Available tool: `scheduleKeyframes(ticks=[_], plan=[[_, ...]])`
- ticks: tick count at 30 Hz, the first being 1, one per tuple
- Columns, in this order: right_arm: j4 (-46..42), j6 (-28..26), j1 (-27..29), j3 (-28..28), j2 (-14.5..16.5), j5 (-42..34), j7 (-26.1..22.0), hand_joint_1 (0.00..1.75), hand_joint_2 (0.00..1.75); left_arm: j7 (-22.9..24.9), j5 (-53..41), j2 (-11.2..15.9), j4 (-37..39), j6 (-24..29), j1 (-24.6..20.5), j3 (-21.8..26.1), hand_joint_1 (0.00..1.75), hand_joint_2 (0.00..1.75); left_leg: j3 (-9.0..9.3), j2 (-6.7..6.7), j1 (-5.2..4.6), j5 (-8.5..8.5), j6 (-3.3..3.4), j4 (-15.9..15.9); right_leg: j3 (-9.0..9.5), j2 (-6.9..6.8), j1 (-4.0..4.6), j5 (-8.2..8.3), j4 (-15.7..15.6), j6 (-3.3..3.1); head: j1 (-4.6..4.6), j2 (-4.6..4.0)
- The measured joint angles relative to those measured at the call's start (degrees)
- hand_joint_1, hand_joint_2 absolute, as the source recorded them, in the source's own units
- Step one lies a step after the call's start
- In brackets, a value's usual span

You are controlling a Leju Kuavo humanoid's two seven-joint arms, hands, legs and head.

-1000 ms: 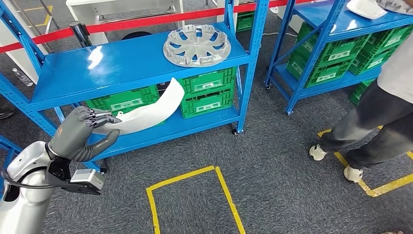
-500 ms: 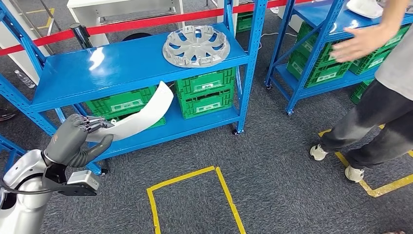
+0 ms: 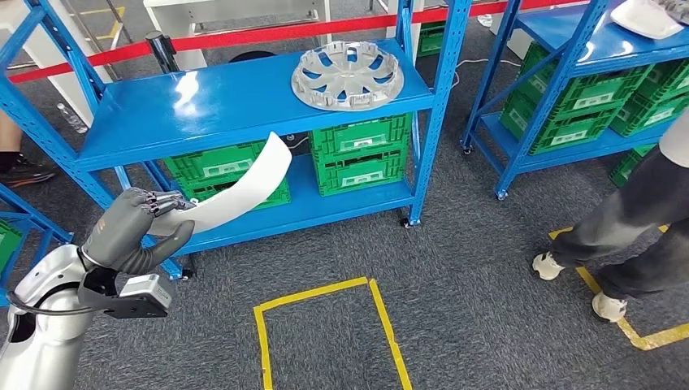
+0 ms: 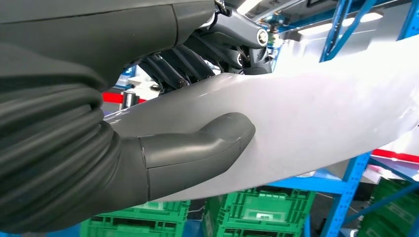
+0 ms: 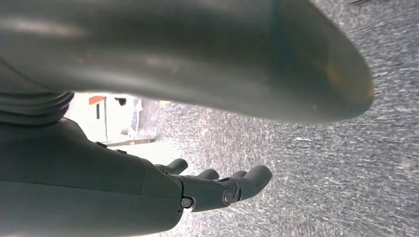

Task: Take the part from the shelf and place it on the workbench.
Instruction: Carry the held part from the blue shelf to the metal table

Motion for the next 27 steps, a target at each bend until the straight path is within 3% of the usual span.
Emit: scheduleKeyframes(ticks=[2,3,5,7,8,11,13,17,19,21,22,23,24,25,27], plan=[[0.0,0.0,0.0,0.0,0.0,0.0,0.0,0.0,0.0,0.0,0.0,0.0,0.1,0.0,-0.1,0.1,1.75,1.75,-0.67,0.97,0.03,-0.9,-0.46,1.1,-0.03,-0.72,-0.1,0.38,-0.3,-0.86,-0.12,0.0],[0.0,0.0,0.0,0.0,0.0,-0.1,0.0,0.0,0.0,0.0,0.0,0.0,0.1,0.0,-0.1,0.1,1.75,1.75,-1.6,1.89,0.03,-2.36,-0.62,3.3,-0.07,-1.11,-0.14,0.57,-0.4,-1.19,-0.23,0.0],[0.0,0.0,0.1,-0.1,0.0,-0.1,0.0,0.0,0.0,0.0,-0.3,-0.2,0.1,0.1,0.2,0.2,1.75,1.75,-4.57,3.47,0.04,-6.56,-0.89,10.5,-0.28,-1.82,-0.01,0.74,-0.5,-1.53,-0.39,0.0],[0.0,-0.1,0.3,-0.1,0.0,-0.1,0.0,0.0,0.0,-0.1,-0.6,-0.4,0.1,0.1,0.8,0.2,1.75,1.75,-6.53,3.83,0.05,-8.72,-0.91,15.9,-0.49,-2.53,0.15,0.81,-0.5,-1.61,-0.41,0.0],[0.0,-0.1,0.4,-0.1,0.0,-0.1,0.0,0.0,0.0,-0.1,-0.7,-0.4,0.1,0.1,1.1,0.3,1.75,1.75,-5.9,3.87,0.04,-8.19,-0.74,15.5,-0.53,-2.84,0.25,0.83,-0.5,-1.61,-0.4,0.0],[0.0,-0.2,0.3,-0.1,0.1,-0.1,0.0,0.0,0.0,0.1,-1.1,-0.4,0.1,0.1,1.2,0.6,1.75,1.75,0.69,4.75,-0.4,-4.03,0.5,4.7,-0.41,-3.6,0.56,0.87,-0.5,-1.42,-0.37,0.0],[0.0,-0.4,0.2,-0.2,0.2,-0.2,0.0,0.0,0.0,1.2,-1.7,-0.4,0.6,0.3,1.1,1.1,1.75,1.75,3.02,5.39,-0.98,-3.12,1.18,0.3,-0.3,-3.94,0.59,0.95,-0.6,-0.89,-0.36,0.0],[0.0,-0.7,0.0,-0.4,0.4,-0.6,0.0,0.0,0.0,3.9,0.0,-1.0,8.0,1.0,1.6,4.0,1.75,1.75,3.64,4.8,-0.93,-2.47,2.1,-1.2,0.03,-3.87,0.45,0.58,-0.5,0.46,-0.31,0.0],[0.0,-0.9,0.1,-0.5,0.4,-0.5,0.0,0.0,0.0,3.7,1.5,-2.4,18.8,3.5,1.4,6.7,1.75,1.75,4.08,4.51,-0.6,-1.84,2.65,-1.8,-1.8,-2.73,0.44,-1.96,3.7,0.87,-0.17,0.0],[0.0,-1.1,0.2,-0.6,0.4,-0.3,-0.1,0.0,0.0,4.4,3.4,-4.1,33.1,6.5,1.5,9.8,1.75,1.75,3.95,4.18,-0.61,-1.67,2.9,-1.9,-5.02,-2.07,0.49,-5.07,10.2,1.13,-0.04,0.0],[0.0,-1.2,0.2,-0.7,0.5,-0.1,0.0,0.0,0.0,5.1,4.4,-4.9,39.5,7.6,2.4,11.4,1.75,1.75,3.88,4.06,-0.63,-1.69,2.89,-1.9,-6.12,-2.01,0.49,-5.6,12.2,1.21,-0.03,0.0],[0.0,-1.2,0.4,-0.7,0.5,0.0,0.0,0.0,0.0,5.3,5.5,-5.6,44.7,8.5,3.8,13.1,1.75,1.75,3.8,3.95,-0.62,-1.73,2.84,-1.8,-6.32,-1.99,0.47,-5.11,12.4,1.25,-0.03,0.0],[0.0,-1.2,0.5,-0.7,0.5,0.1,0.0,0.0,0.0,4.8,6.5,-6.3,48.9,9.3,5.3,14.6,1.75,1.75,3.69,3.81,-0.59,-1.81,2.74,-1.6,-5.45,-1.95,0.44,-3.63,10.4,1.23,-0.02,0.0],[0.0,-1.3,0.6,-0.7,0.5,0.1,0.1,0.0,0.0,3.7,7.5,-7.0,52.3,10.1,6.7,16.0,1.75,1.75,3.54,3.58,-0.54,-1.92,2.59,-1.3,-3.74,-1.74,0.41,-1.65,6.9,1.13,-0.01,0.0],[0.0,-1.4,0.7,-0.7,0.5,0.3,0.1,0.0,0.0,0.5,9.0,-8.0,57.0,12.1,8.2,18.4,1.75,1.75,3.02,2.94,-0.51,-2.19,2.09,-0.7,-0.79,-0.93,0.46,0.71,0.6,0.72,-0.01,0.0]])
